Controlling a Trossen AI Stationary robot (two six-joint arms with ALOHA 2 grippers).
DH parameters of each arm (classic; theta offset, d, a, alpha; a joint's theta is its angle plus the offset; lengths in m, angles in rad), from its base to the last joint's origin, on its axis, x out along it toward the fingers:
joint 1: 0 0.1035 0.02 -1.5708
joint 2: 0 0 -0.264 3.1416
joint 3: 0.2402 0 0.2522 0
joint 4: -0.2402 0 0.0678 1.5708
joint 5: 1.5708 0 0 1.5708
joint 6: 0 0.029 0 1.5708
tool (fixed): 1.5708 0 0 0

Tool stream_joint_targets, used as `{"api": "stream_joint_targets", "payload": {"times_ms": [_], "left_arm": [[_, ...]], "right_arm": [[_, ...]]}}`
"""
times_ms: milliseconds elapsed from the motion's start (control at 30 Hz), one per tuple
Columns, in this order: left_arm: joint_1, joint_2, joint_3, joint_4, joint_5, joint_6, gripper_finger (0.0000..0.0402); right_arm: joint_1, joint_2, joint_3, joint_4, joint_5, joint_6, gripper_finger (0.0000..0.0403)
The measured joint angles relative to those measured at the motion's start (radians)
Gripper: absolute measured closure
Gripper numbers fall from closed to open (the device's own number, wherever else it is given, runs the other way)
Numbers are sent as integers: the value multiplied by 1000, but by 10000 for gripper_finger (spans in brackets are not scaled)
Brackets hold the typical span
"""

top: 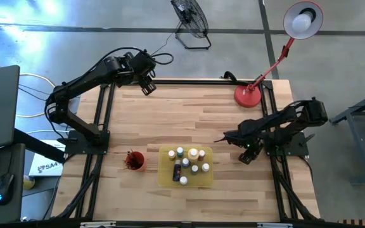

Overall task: Pick & Place Paint Supplies
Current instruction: Put the silver paintbrush into the orange cup

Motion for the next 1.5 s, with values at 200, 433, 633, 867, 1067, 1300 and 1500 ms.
{"api": "stream_joint_targets", "payload": {"times_ms": [200, 433, 633, 867, 1067, 1300, 1500], "left_arm": [[0, 0, 0, 0, 0, 0, 206], [0, 0, 0, -2, 0, 0, 206], [0, 0, 0, -2, 0, 1, 206], [0, 0, 0, -4, -3, 45, 206], [0, 0, 0, -5, -56, 82, 206], [47, -9, -1, -1, -23, 79, 216], [192, -41, -1, -16, 163, 97, 273]], "right_arm": [[0, 0, 0, 3, -1, 17, 269], [29, 0, 0, 9, -4, 53, 332], [81, -2, 2, 10, 10, 91, 383], [132, -7, 1, -2, 21, 126, 397], [169, -74, -5, -51, 89, 192, 401], [195, -206, -3, -83, 153, 300, 401], [197, -305, 15, -88, 224, 375, 400]]}}
